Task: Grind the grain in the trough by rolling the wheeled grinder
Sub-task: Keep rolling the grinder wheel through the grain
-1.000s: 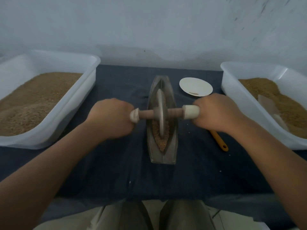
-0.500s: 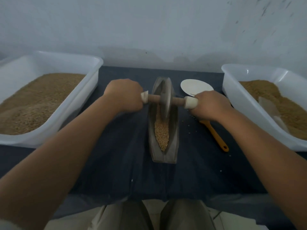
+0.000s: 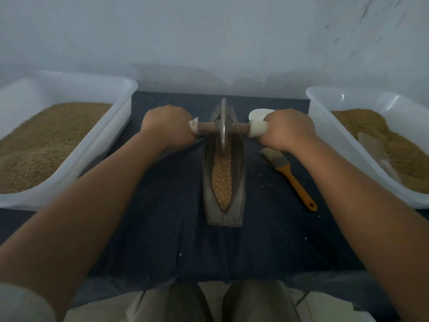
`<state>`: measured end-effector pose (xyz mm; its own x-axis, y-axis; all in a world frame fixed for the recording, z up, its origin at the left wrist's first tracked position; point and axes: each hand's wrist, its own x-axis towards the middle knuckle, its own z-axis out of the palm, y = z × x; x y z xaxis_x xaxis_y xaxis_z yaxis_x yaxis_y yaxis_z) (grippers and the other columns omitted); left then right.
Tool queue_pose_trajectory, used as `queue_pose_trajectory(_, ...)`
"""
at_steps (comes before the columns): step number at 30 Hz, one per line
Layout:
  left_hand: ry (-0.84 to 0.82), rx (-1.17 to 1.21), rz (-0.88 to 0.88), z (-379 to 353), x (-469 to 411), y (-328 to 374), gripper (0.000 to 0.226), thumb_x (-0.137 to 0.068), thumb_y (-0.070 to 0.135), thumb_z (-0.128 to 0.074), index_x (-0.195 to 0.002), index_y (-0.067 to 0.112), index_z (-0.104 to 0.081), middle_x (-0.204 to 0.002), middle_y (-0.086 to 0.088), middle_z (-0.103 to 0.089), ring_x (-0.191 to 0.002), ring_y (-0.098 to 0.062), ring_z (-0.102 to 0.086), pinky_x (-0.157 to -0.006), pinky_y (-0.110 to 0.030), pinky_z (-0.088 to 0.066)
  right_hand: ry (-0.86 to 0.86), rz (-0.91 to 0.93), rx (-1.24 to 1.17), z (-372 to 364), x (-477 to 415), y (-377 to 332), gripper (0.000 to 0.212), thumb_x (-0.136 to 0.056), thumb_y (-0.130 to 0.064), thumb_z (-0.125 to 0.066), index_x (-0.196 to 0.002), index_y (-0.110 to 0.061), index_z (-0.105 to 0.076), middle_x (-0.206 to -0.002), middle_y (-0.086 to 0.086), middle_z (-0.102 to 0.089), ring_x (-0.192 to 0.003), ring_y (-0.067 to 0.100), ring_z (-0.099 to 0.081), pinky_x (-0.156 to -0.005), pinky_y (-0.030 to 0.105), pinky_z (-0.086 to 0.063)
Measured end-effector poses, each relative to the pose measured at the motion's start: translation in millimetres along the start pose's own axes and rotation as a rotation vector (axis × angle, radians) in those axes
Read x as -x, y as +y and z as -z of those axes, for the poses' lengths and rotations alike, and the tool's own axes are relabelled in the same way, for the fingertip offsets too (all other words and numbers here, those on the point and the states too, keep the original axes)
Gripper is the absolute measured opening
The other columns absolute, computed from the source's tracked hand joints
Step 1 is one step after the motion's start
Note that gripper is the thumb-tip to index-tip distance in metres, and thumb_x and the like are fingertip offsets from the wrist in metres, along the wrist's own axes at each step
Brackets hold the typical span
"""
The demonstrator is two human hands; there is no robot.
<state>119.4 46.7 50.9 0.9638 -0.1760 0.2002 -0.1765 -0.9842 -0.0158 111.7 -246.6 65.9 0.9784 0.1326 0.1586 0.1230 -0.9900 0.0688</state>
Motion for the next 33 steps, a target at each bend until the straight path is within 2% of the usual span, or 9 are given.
queue_pose_trajectory(2,-0.026,0.008,-0.017,3,8,2,0.048,-0.082,0.069,-0.046,-0.071,0.025,-0.062,-0.074,0.005,-0.061,-0.063,-0.017,-0.053,-0.06,-0.032,-0.04,-0.053,0.003,-0.007,2,3,1,0.021,-0.079,-0.046,-0.063,-0.069,-0.032,-0.053,-0.075,-0.008,-0.059,-0.072,0.019,-0.057,-0.057,0.031,-0.037)
queue_pose_trajectory(6,-0.017,-0.028,-0.125,5,73,-6,0.032,-0.084,0.054,-0.049,-0.064,0.03,-0.056,-0.06,0.011,-0.055,-0.054,-0.014,-0.054,-0.051,-0.028,-0.037,-0.149,0.104,-0.074,12,61,5,0.015,-0.074,-0.047,-0.065,-0.072,-0.034,-0.061,-0.066,-0.011,-0.062,-0.064,0.007,-0.058,-0.051,0.028,-0.039)
queue_pose_trajectory(10,0.124,-0.103,-0.231,9,108,-14,0.03,-0.077,0.057,-0.046,-0.058,0.034,-0.051,-0.046,0.014,-0.045,-0.039,-0.006,-0.043,-0.043,-0.019,-0.025,-0.305,0.175,-0.198,21,96,5,0.026,-0.062,-0.058,-0.057,-0.088,-0.058,-0.057,-0.075,-0.032,-0.063,-0.06,0.002,-0.059,-0.052,0.033,-0.047)
queue_pose_trajectory(13,0.032,-0.08,-0.156,9,71,-6,0.032,-0.08,0.056,-0.048,-0.062,0.03,-0.055,-0.057,0.011,-0.053,-0.05,-0.012,-0.05,-0.049,-0.024,-0.034,-0.191,0.079,-0.136,2,65,6,0.027,-0.065,-0.059,-0.054,-0.072,-0.035,-0.065,-0.064,-0.011,-0.064,-0.065,0.01,-0.062,-0.058,0.035,-0.054)
queue_pose_trajectory(18,0.036,-0.087,-0.07,7,-4,0,0.035,-0.08,0.059,-0.053,-0.068,0.026,-0.059,-0.071,0.006,-0.06,-0.063,-0.021,-0.054,-0.061,-0.032,-0.043,0.058,0.003,-0.054,-16,9,2,0.03,-0.081,-0.045,-0.065,-0.067,-0.024,-0.048,-0.063,-0.008,-0.051,-0.056,0.012,-0.045,-0.051,0.031,-0.04)
queue_pose_trajectory(20,0.049,-0.097,-0.081,10,-1,3,0.034,-0.081,0.058,-0.052,-0.069,0.026,-0.058,-0.07,0.007,-0.057,-0.06,-0.019,-0.051,-0.059,-0.031,-0.041,0.018,-0.031,-0.05,-15,10,2,0.028,-0.082,-0.047,-0.063,-0.068,-0.025,-0.052,-0.066,-0.008,-0.055,-0.058,0.011,-0.046,-0.051,0.029,-0.033)
queue_pose_trajectory(24,0.065,-0.119,-0.162,8,56,0,0.032,-0.084,0.053,-0.05,-0.064,0.028,-0.054,-0.061,0.011,-0.052,-0.053,-0.015,-0.05,-0.05,-0.026,-0.033,-0.125,0.028,-0.118,-5,57,9,0.023,-0.076,-0.055,-0.061,-0.069,-0.033,-0.061,-0.065,-0.011,-0.062,-0.062,0.009,-0.057,-0.051,0.03,-0.042)
queue_pose_trajectory(28,0.168,-0.104,-0.226,6,99,-12,0.032,-0.076,0.054,-0.052,-0.055,0.031,-0.047,-0.046,0.013,-0.042,-0.038,-0.009,-0.041,-0.044,-0.018,-0.024,-0.132,0.121,-0.216,10,99,6,0.03,-0.058,-0.067,-0.038,-0.075,-0.055,-0.059,-0.058,-0.02,-0.054,-0.059,0.001,-0.051,-0.05,0.028,-0.037)
queue_pose_trajectory(33,0.042,-0.077,-0.107,5,39,-1,0.031,-0.083,0.051,-0.053,-0.063,0.028,-0.054,-0.061,0.01,-0.054,-0.055,-0.015,-0.051,-0.054,-0.028,-0.038,0.033,0.012,-0.065,-11,47,6,0.027,-0.081,-0.057,-0.063,-0.071,-0.033,-0.06,-0.065,-0.01,-0.058,-0.062,0.014,-0.054,-0.053,0.031,-0.04)
